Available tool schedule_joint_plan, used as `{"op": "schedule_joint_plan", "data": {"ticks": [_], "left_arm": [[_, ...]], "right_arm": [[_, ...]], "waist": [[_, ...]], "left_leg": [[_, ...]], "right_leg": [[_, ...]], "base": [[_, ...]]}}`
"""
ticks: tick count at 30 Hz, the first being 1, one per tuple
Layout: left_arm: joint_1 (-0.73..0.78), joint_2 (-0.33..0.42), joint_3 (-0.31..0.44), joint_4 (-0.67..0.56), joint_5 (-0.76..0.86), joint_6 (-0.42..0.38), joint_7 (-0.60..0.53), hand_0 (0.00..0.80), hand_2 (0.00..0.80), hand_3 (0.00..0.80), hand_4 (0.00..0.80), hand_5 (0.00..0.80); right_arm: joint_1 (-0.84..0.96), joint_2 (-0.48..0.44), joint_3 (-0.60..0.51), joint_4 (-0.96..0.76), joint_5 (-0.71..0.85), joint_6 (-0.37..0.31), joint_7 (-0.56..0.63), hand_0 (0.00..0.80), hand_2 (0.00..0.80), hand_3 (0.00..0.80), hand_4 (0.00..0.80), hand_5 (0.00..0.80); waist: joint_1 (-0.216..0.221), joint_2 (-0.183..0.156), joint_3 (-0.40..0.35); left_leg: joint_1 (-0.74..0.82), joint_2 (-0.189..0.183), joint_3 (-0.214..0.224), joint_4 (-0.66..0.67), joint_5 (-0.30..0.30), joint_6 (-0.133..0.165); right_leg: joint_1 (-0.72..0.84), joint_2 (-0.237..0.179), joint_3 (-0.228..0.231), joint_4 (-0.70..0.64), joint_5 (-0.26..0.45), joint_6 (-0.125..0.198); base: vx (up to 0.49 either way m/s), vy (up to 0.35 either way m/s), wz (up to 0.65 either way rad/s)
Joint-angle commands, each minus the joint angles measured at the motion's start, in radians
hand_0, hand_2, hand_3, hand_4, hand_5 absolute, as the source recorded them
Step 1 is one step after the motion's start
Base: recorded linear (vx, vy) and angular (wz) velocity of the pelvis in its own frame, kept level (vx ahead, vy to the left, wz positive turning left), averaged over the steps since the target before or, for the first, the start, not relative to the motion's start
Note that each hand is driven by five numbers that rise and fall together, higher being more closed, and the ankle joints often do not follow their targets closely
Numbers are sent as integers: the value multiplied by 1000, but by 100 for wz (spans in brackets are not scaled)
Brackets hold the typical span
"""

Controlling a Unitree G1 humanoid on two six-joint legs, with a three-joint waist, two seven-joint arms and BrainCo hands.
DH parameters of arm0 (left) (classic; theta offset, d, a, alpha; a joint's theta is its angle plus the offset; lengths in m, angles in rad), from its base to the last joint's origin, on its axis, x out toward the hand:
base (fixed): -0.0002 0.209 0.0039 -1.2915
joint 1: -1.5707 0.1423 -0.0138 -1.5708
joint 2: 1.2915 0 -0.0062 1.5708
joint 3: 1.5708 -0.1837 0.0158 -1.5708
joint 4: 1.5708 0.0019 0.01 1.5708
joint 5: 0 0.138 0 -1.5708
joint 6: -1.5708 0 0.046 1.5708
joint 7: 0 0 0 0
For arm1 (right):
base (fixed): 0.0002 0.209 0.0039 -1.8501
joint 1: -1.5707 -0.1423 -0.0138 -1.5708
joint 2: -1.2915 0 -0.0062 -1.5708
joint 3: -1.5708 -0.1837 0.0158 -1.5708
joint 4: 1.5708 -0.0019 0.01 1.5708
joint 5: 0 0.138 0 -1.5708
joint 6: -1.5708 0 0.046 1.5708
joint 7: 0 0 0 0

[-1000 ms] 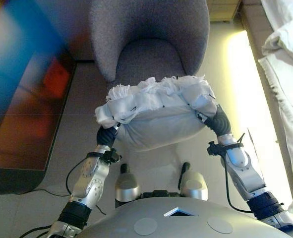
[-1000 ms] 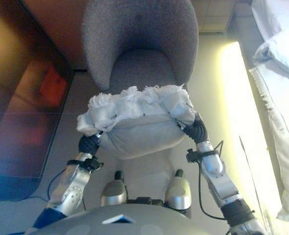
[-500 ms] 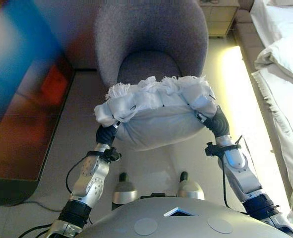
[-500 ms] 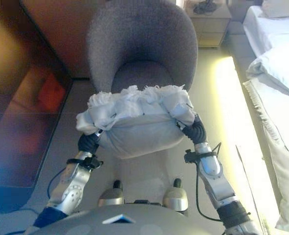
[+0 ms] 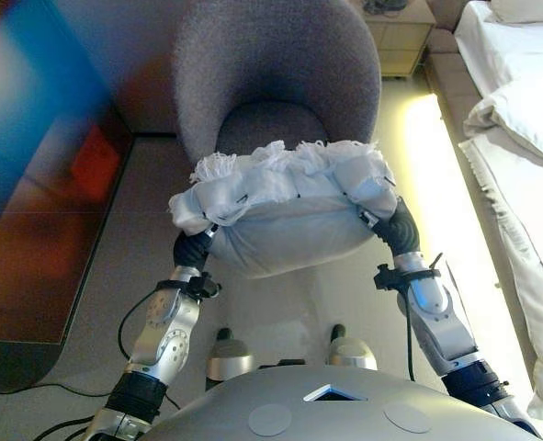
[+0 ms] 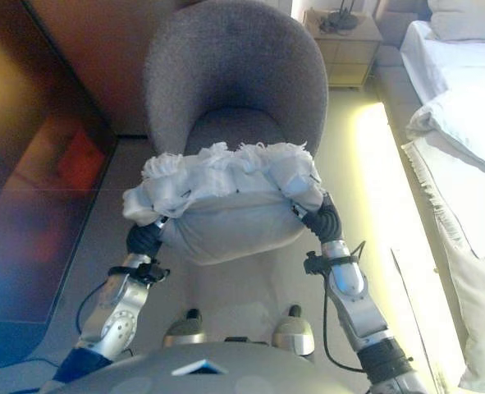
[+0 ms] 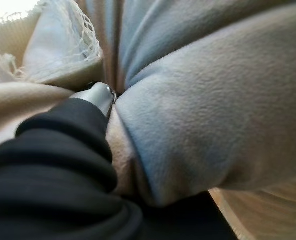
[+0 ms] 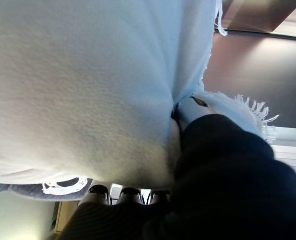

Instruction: Pick up the cushion and take it to the sofa

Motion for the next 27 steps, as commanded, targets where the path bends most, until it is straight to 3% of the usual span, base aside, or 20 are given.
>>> {"op": "schedule_joint_plan", "data": {"ticks": [1,4,8,12,16,18,19,21,23,24,27], "left_arm": [[-107,-32,46,-103,5,-118,-54,800,800,800,800,800],[-102,-27,56,-115,-9,-118,-58,800,800,800,800,800],[-113,-32,31,-121,-9,-125,-17,800,800,800,800,800],[-82,-35,17,-119,-6,-141,-2,800,800,800,800,800],[-54,-30,25,-129,-10,-157,-15,800,800,800,800,800],[-61,-25,23,-122,-13,-169,-24,800,800,800,800,800],[-70,-22,21,-115,-17,-166,-22,800,800,800,800,800],[-84,-16,24,-102,-29,-136,-16,800,800,800,800,800],[-84,-1,33,-105,-34,-111,-38,800,800,800,800,800],[-74,5,31,-115,-23,-111,-52,800,800,800,800,800],[-64,13,25,-132,-6,-104,-64,800,800,800,800,800]], "right_arm": [[-96,8,8,-73,-8,-130,36,800,800,800,800,800],[-98,-1,12,-88,-10,-127,45,800,800,800,800,800],[-98,-2,26,-91,-27,-114,37,800,800,800,800,800],[-67,-12,28,-98,-16,-118,57,800,800,800,800,800],[-50,-25,25,-110,3,-120,72,800,800,800,800,800],[-65,-25,31,-100,3,-128,61,800,800,800,800,800],[-74,-25,32,-89,7,-130,55,800,800,800,800,800],[-75,-15,23,-79,17,-118,39,800,800,800,800,800],[-51,-17,3,-103,43,-101,42,800,800,800,800,800],[-32,-12,-9,-121,43,-99,49,800,800,800,800,800],[-20,7,-16,-132,26,-107,51,800,800,800,800,800]], "waist": [[4,-76,61],[28,-51,72],[66,-6,68],[101,4,58],[129,15,58],[145,15,61],[145,9,58],[144,1,48],[148,-27,21],[152,-52,0],[159,-82,-35]], "left_leg": [[-97,-49,4,279,39,9],[-117,-89,-13,166,69,7],[-162,-117,-13,-61,195,-18],[-214,-111,-39,-144,286,-39],[-260,-76,-72,-179,310,-52],[-292,-60,-93,-185,293,-55],[-287,-61,-78,-182,246,-44],[-283,-67,-53,-138,222,-29],[-293,-99,-41,-85,179,6],[-294,-127,-26,-67,146,43],[-273,-175,-27,-69,112,88]], "right_leg": [[238,71,3,-280,66,-78],[268,93,26,-274,26,-68],[364,132,66,-305,-29,-61],[436,142,115,-300,-87,-66],[466,136,148,-248,-174,-61],[477,117,155,-220,-214,-54],[475,99,146,-204,-218,-44],[491,68,139,-171,-227,-23],[508,37,129,-151,-170,5],[500,13,122,-108,-74,40],[467,-23,118,-26,74,87]], "base": [[120,8,-3],[184,67,-20],[363,90,-69],[439,79,12],[496,132,11],[532,212,-29],[453,232,-46],[549,303,-54],[512,266,-65],[348,203,-37],[392,217,0]]}}
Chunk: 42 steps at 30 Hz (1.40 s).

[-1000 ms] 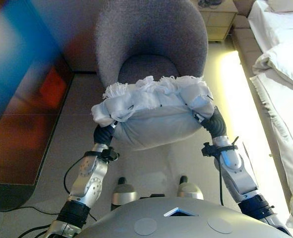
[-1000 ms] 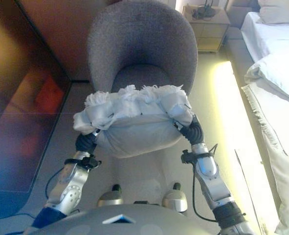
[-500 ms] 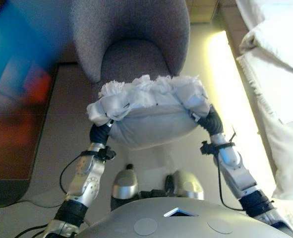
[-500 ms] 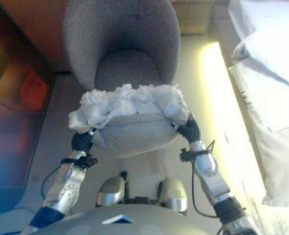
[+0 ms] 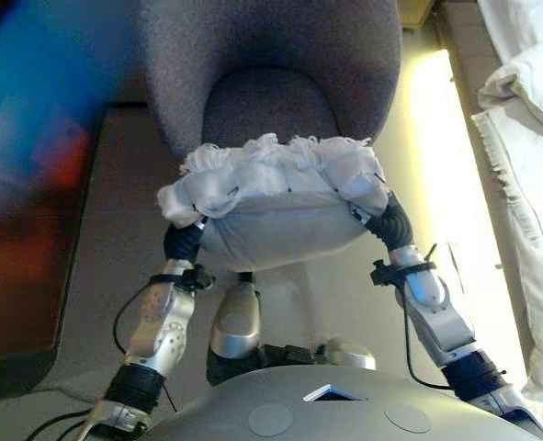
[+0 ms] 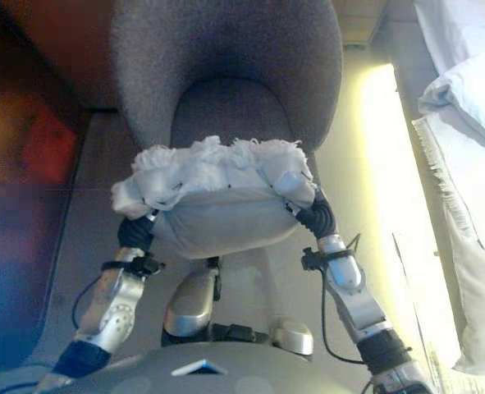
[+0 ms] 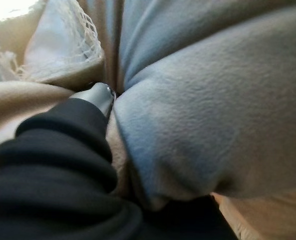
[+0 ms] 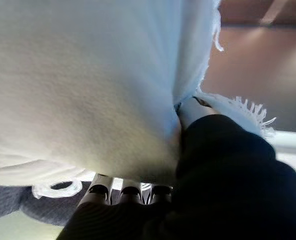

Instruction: Pick up the cushion and take it to the sofa

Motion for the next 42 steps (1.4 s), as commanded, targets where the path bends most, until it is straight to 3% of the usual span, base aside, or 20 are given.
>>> {"op": "schedule_joint_plan", "data": {"ticks": [1,4,6,9,13,15,17,19,21,23,26,28,29,30,31,32,33,35,38,42], "left_arm": [[-15,-16,-17,-146,11,-79,-53,800,800,800,800,800],[-30,-15,-18,-140,21,-70,-33,800,800,800,800,800],[-49,-3,-16,-138,14,-54,-42,800,800,800,800,800],[-61,0,-10,-134,20,-51,-59,800,800,800,800,800],[-77,5,-26,-115,13,-68,-64,800,800,800,800,800],[-83,-1,-47,-114,18,-86,-54,800,800,800,800,800],[-95,-6,-68,-111,29,-104,-50,800,800,800,800,800],[-120,-11,-90,-109,39,-116,-43,800,800,800,800,800],[-128,-11,-94,-96,28,-105,-49,800,800,800,800,800],[-120,-15,-83,-103,27,-85,-64,800,800,800,800,800],[-100,-20,-73,-117,35,-91,-81,800,800,800,800,800],[-79,-26,-72,-114,12,-87,-64,800,800,800,800,800],[-73,-27,-65,-118,-7,-73,-57,800,800,800,800,800],[-67,-28,-54,-127,-29,-68,-61,800,800,800,800,800],[-58,-30,-47,-137,-27,-78,-77,800,800,800,800,800],[-51,-36,-50,-141,-15,-94,-88,800,800,800,800,800],[-53,-38,-64,-137,-11,-101,-84,800,800,800,800,800],[-66,-47,-70,-122,-12,-88,-71,800,800,800,800,800],[-58,-28,-71,-131,-25,-94,-68,800,800,800,800,800],[-47,-40,-59,-146,-32,-64,-58,800,800,800,800,800]], "right_arm": [[-39,-13,-16,-104,-2,-105,15,800,800,800,800,800],[-54,8,-1,-98,-14,-91,5,800,800,800,800,800],[-52,9,5,-107,-18,-80,-1,800,800,800,800,800],[-54,4,2,-102,-17,-89,-1,800,800,800,800,800],[-56,-12,-1,-82,-11,-125,-17,800,800,800,800,800],[-70,-24,6,-76,-11,-134,-33,800,800,800,800,800],[-92,-28,18,-62,-16,-143,-50,800,800,800,800,800],[-139,-25,37,-39,-33,-147,-86,800,800,800,800,800],[-154,-14,33,-23,-34,-139,-105,800,800,800,800,800],[-146,-12,18,-41,-29,-116,-101,800,800,800,800,800],[-134,-21,-1,-57,-26,-103,-75,800,800,800,800,800],[-104,-35,-16,-61,-26,-91,-61,800,800,800,800,800],[-93,-42,-26,-70,-17,-80,-52,800,800,800,800,800],[-83,-55,-33,-88,2,-72,-32,800,800,800,800,800],[-66,-68,-36,-102,8,-76,-17,800,800,800,800,800],[-57,-82,-39,-94,3,-86,-7,800,800,800,800,800],[-64,-87,-32,-75,-4,-93,-18,800,800,800,800,800],[-84,-99,-22,-43,8,-101,-32,800,800,800,800,800],[-74,-118,-25,-65,29,-103,-12,800,800,800,800,800],[-21,-113,-40,-109,19,-71,8,800,800,800,800,800]], "waist": [[-13,2,-162],[-27,13,-177],[-46,16,-178],[-61,17,-175],[-122,33,-149],[-152,33,-133],[-178,27,-119],[-211,25,-95],[-238,19,-83],[-255,17,-80],[-265,14,-97],[-286,30,-134],[-293,41,-148],[-300,39,-164],[-296,32,-170],[-281,18,-166],[-259,-4,-150],[-226,-21,-131],[-202,0,-109],[-175,25,-99]], "left_leg": [[-69,15,-81,-128,56,-1],[-21,-9,-80,-138,24,19],[9,-28,-85,-149,18,24],[36,-40,-83,-152,2,23],[118,-53,-144,-158,-31,11],[152,-61,-169,-148,-62,3],[174,-75,-190,-133,-103,1],[223,-81,-249,-130,-173,6],[282,-79,-310,-124,-228,18],[333,-65,-341,-102,-280,21],[382,-30,-342,-57,-332,6],[419,31,-334,-24,-264,-35],[427,59,-333,13,-184,-64],[429,81,-328,111,-67,-98],[382,87,-319,242,-1,-114],[294,86,-296,399,26,-113],[185,70,-267,478,9,-94],[80,70,-208,412,-6,-76],[76,101,-160,204,23,-93],[77,117,-176,-64,87,-132]], "right_leg": [[72,23,-56,101,281,37],[-8,30,-57,193,321,30],[-64,75,-66,167,292,18],[-101,68,-107,102,268,5],[-221,106,-120,-49,219,-32],[-268,108,-99,-150,245,-40],[-322,93,-73,-226,314,-25],[-430,64,-31,-274,434,4],[-476,42,12,-313,496,22],[-483,31,22,-315,516,25],[-474,35,-5,-261,480,13],[-460,72,-11,-218,429,-22],[-453,89,-22,-208,412,-34],[-441,94,-36,-207,400,-50],[-407,97,-48,-218,388,-72],[-367,99,-53,-230,380,-96],[-325,92,-50,-242,373,-107],[-256,91,-63,-273,349,-105],[-205,108,-73,-292,302,-91],[-137,105,-68,-327,273,-65]], "base": [[426,211,8],[416,205,12],[351,112,12],[205,19,17],[279,-11,23],[317,-73,44],[321,-125,41],[448,-208,69],[643,-249,59],[640,-253,57],[459,-192,38],[454,-136,21],[369,-130,23],[350,-198,35],[401,-302,37],[367,-334,44],[307,-288,40],[279,-143,2],[282,76,-11],[315,160,11]]}}
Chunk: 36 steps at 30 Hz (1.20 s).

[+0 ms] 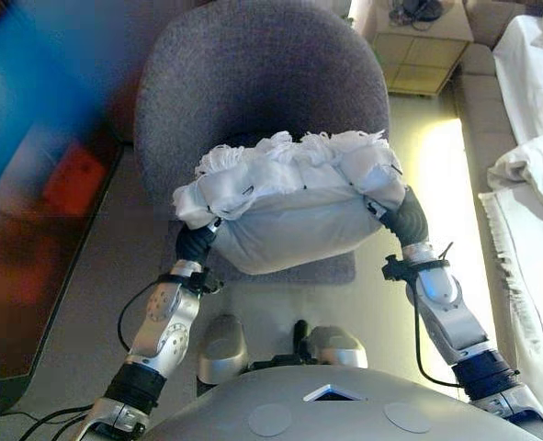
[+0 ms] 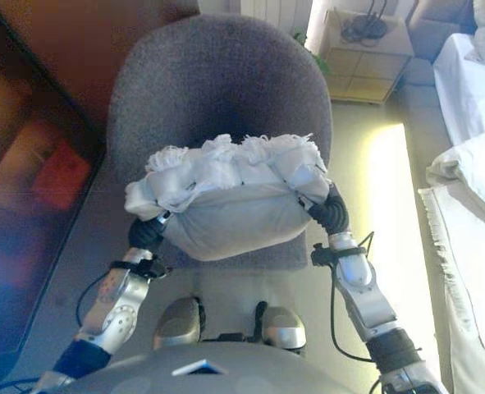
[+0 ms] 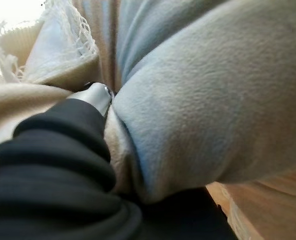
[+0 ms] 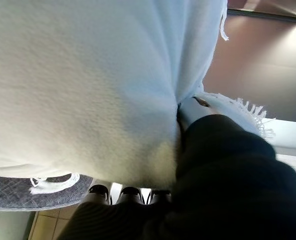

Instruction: Pick up the cushion and take it to the sofa

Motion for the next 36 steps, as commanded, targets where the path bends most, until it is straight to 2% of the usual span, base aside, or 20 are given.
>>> {"op": "schedule_joint_plan", "data": {"ticks": [1,3,5,6,8,10,14,17,19,23,27,32,36], "left_arm": [[-42,-40,23,-159,-24,-72,-30,800,800,800,800,800],[-28,-53,20,-152,-11,-76,-35,800,800,800,800,800],[-24,-58,28,-146,-8,-73,-53,800,800,800,800,800],[-23,-55,34,-145,-10,-73,-61,800,800,800,800,800],[-25,-39,44,-153,-15,-64,-66,800,800,800,800,800],[-30,-33,40,-149,-15,-59,-56,800,800,800,800,800],[-61,-3,27,-138,9,-61,-41,800,800,800,800,800],[-74,11,32,-115,17,-54,-31,800,800,800,800,800],[-76,19,46,-119,19,-47,-37,800,800,800,800,800],[-121,28,27,-116,20,-46,-13,800,800,800,800,800],[-106,15,6,-136,53,-32,13,800,800,800,800,800],[-103,9,-4,-132,67,-36,9,800,800,800,800,800],[-169,1,-26,-108,69,-50,32,800,800,800,800,800]], "right_arm": [[4,-16,-10,-133,14,-70,51,800,800,800,800,800],[25,-12,-11,-134,6,-83,56,800,800,800,800,800],[28,-9,-18,-130,9,-89,56,800,800,800,800,800],[25,-10,-21,-129,13,-90,58,800,800,800,800,800],[21,-6,-24,-124,15,-93,55,800,800,800,800,800],[20,-1,-26,-123,23,-87,46,800,800,800,800,800],[-2,43,-3,-125,9,-86,20,800,800,800,800,800],[-12,66,14,-115,13,-80,24,800,800,800,800,800],[-16,70,21,-114,15,-82,32,800,800,800,800,800],[-66,77,52,-89,-15,-94,-16,800,800,800,800,800],[-72,70,58,-92,-24,-77,-45,800,800,800,800,800],[-72,62,63,-87,-37,-75,-74,800,800,800,800,800],[-119,58,77,-64,-71,-77,-93,800,800,800,800,800]], "waist": [[47,6,-9],[59,18,-9],[66,23,-12],[66,18,-16],[60,19,-24],[57,19,-29],[59,10,-29],[60,7,-14],[61,10,-4],[60,13,19],[67,9,12],[66,17,10],[53,34,36]], "left_leg": [[26,31,-11,-125,187,-54],[16,36,-13,-187,212,-64],[5,40,-8,-187,211,-68],[12,35,1,-195,170,-60],[41,29,26,-208,125,-47],[53,18,25,-203,109,-39],[66,-22,40,-174,57,17],[76,-34,49,-163,41,35],[93,-32,58,-169,34,29],[73,-40,57,-171,28,29],[71,-42,45,-175,32,21],[68,-32,45,-176,29,7],[34,-30,45,-177,31,3]], "right_leg": [[71,-61,56,-161,108,133],[99,-61,60,-164,86,135],[120,-68,55,-160,64,138],[119,-82,50,-159,63,144],[103,-106,31,-143,62,154],[105,-117,27,-132,63,163],[74,-146,34,-9,37,187],[25,-156,20,74,51,202],[6,-165,0,38,55,202],[-17,-152,25,-39,70,192],[13,-141,26,-103,88,183],[31,-144,23,-146,97,182],[-10,-154,29,-156,111,184]], "base": [[339,137,10],[298,136,7],[225,131,-21],[198,144,-29],[193,157,-36],[198,132,-25],[165,91,-6],[128,11,-7],[47,-59,-41],[-39,-94,-32],[74,-105,2],[49,-52,5],[-109,-7,0]]}}
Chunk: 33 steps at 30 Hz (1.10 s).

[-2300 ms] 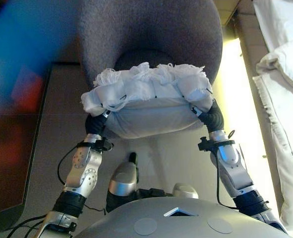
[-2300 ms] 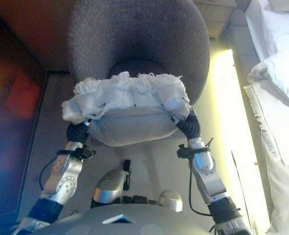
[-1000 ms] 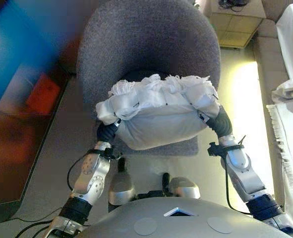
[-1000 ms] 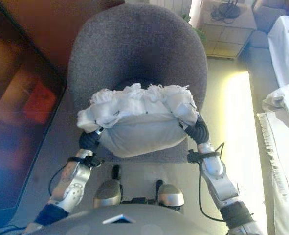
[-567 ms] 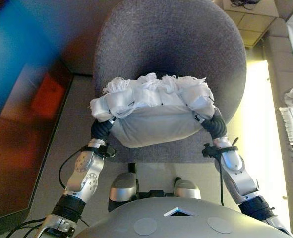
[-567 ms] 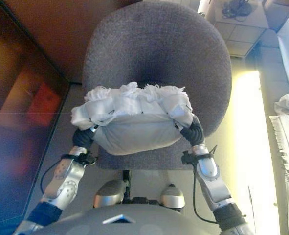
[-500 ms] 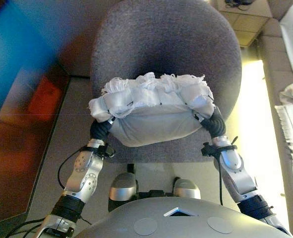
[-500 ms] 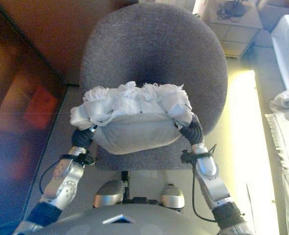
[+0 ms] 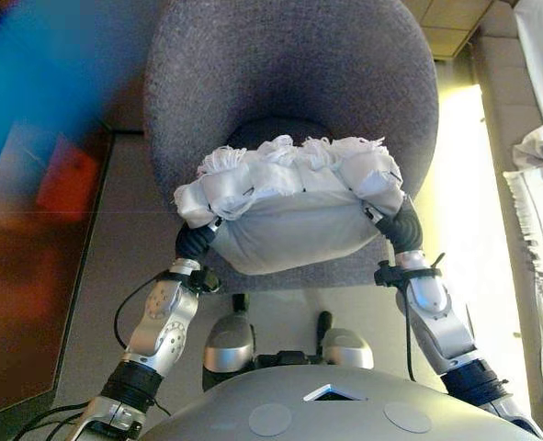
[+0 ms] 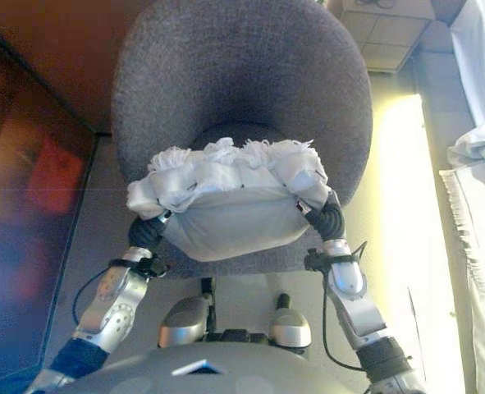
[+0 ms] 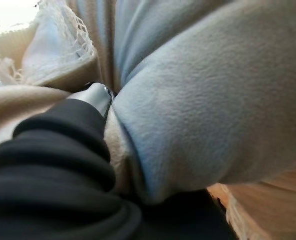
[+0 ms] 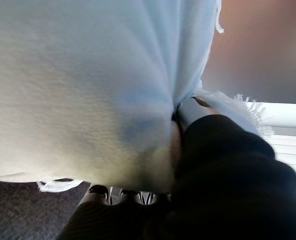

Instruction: Pick up the cushion and take it to the sofa

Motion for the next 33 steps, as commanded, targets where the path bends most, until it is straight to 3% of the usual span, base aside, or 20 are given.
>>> {"op": "schedule_joint_plan", "data": {"ticks": [1,9,15,25,33], "left_arm": [[-171,-27,-27,-89,36,-98,-5,800,800,800,800,800],[-323,-45,-59,-24,81,-166,65,800,800,800,800,800],[-469,-81,-78,48,161,-193,105,800,800,800,800,800],[-701,-151,-77,258,213,-230,175,800,800,800,800,800],[-941,-182,-68,508,220,-263,217,800,800,800,800,800]], "right_arm": [[-154,-14,54,-55,-69,-85,-5,800,800,800,800,800],[-280,-19,81,2,-124,-126,-74,800,800,800,800,800],[-402,-13,77,46,-146,-121,-114,800,800,800,800,800],[-663,14,97,170,-171,-49,-164,800,800,800,800,800],[-932,49,132,475,-85,15,-222,800,800,800,800,800]], "waist": [[-1,-5,-6],[-12,-4,68],[-27,-1,109],[-39,1,163],[-41,4,211]], "left_leg": [[-54,26,-39,109,-141,-3],[-111,13,-37,78,-122,2],[-143,7,-35,69,-114,4],[-180,0,-37,81,-120,-3],[-222,-7,-38,80,-108,-7]], "right_leg": [[-92,-52,18,12,67,9],[-172,-66,38,-2,90,16],[-224,-71,40,4,103,18],[-282,-78,55,24,107,22],[-373,-84,56,69,122,22]], "base": [[-157,6,-2],[-113,11,-4],[-67,38,0],[-7,20,1],[-16,21,0]]}}
